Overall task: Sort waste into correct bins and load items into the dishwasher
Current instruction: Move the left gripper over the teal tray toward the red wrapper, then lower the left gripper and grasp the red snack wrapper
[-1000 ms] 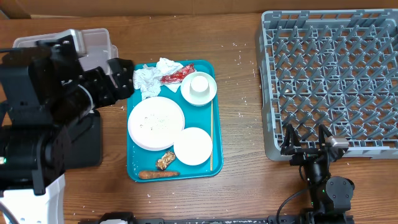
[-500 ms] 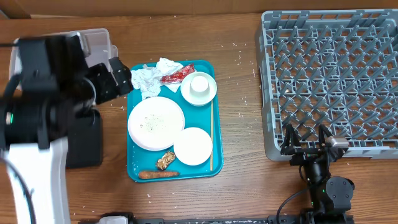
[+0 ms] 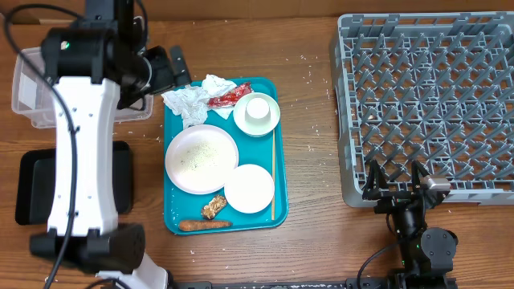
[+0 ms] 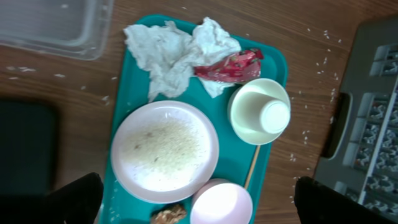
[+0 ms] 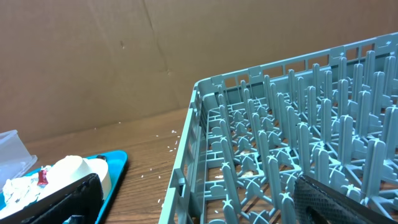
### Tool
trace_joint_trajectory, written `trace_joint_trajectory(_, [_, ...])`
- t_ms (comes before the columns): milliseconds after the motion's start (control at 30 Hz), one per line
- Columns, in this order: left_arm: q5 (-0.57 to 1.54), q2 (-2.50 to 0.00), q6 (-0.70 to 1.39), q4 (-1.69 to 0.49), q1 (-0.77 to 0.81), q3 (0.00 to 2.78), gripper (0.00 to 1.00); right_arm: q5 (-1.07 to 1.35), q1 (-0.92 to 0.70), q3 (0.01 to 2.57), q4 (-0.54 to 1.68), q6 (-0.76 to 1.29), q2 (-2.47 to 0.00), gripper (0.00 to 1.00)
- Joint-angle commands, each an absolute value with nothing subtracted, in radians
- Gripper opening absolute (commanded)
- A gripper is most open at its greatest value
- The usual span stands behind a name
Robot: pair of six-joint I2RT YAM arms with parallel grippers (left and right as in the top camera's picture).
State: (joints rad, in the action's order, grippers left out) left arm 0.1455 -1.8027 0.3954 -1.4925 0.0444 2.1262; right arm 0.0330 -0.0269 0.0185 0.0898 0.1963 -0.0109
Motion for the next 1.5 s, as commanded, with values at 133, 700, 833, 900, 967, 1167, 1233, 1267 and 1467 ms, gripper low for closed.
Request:
trace_joint_trajectory(133, [0.27, -1.985, 0.586, -1.438, 0.046, 2.148, 1.0, 0.023, -0.033, 0.008, 0.084, 0.19, -0.003, 1.0])
trace_joint_trajectory(700, [0.334, -2.299, 0.697, -1.353, 0.119, 2.148, 0.92, 0.023, -0.033, 0.008, 0.084, 0.19, -0.003, 1.0])
trace_joint_trajectory(833, [0.269, -2.342, 0.709, -1.315, 0.136, 2.148, 0.89, 0.023, -0.033, 0.008, 0.084, 0.19, -0.003, 1.0])
trace_joint_trajectory(900, [0.252, -2.36, 0.723, -1.292, 0.14, 2.148, 0.89, 0.023, -0.033, 0.008, 0.084, 0.19, -0.003, 1.0])
trace_joint_trajectory(967, [0.224, -2.368, 0.756, -1.276, 0.14, 2.148, 0.89, 0.023, -0.033, 0.008, 0.084, 0.19, -0.003, 1.0])
trace_joint_trajectory(1167, [0.154, -2.368, 0.87, -1.253, 0.141, 2.147, 0.89, 0.023, -0.033, 0.008, 0.084, 0.19, -0.003, 1.0])
trace_joint_trajectory(1233, [0.138, -2.368, 0.899, -1.24, 0.144, 2.143, 0.87, 0.023, -0.033, 0.008, 0.084, 0.19, -0.003, 1.0])
trace_joint_trajectory(1267, [0.125, -2.368, 0.923, -1.238, 0.146, 2.143, 0.86, 0.023, -0.033, 0.008, 0.084, 0.19, -0.003, 1.0])
trace_joint_trajectory(1467, [0.131, -2.368, 0.978, -1.199, 0.165, 2.142, 0.81, 0.023, -0.033, 0.008, 0.084, 0.19, -0.003, 1.0])
